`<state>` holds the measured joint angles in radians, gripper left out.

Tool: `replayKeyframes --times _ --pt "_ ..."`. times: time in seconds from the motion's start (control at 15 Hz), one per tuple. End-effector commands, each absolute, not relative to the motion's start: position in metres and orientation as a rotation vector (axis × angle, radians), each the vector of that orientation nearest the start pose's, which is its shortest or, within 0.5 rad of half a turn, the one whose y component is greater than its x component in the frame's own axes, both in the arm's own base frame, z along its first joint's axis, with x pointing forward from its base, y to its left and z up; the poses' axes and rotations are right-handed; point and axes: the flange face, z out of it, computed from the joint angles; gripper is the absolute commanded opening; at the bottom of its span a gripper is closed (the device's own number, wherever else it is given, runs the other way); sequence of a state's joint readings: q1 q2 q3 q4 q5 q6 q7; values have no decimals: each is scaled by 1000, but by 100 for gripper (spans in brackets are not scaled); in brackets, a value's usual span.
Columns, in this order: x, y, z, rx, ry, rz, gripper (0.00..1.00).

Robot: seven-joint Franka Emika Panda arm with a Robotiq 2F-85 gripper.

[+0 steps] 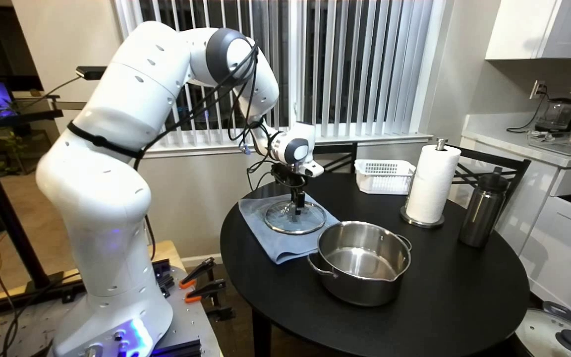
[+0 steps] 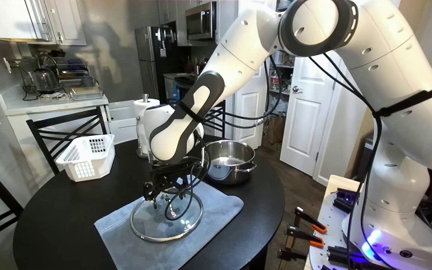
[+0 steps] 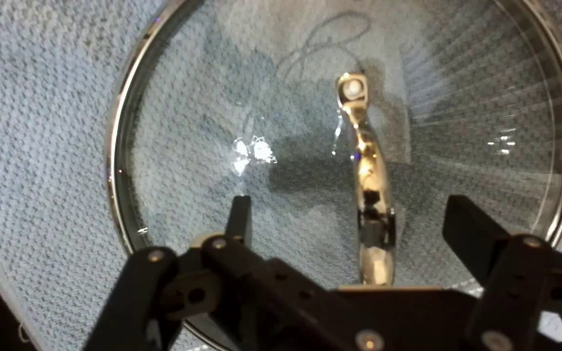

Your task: Put the lid on the pot

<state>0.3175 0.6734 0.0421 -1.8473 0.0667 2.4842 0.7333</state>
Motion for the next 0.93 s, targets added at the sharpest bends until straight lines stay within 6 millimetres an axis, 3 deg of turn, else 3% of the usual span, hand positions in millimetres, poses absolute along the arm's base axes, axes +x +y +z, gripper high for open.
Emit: replayKeyframes --times 0.0,0.27,0.33,0.47,0.87 --pt "588 227 157 -3031 566 114 100" --pt "587 232 161 -3036 510 70 96" --pt "588 232 162 -3036 519 56 73" --pt "590 231 166 -3028 522 15 68" --pt "597 225 177 -3021 536 -102 29"
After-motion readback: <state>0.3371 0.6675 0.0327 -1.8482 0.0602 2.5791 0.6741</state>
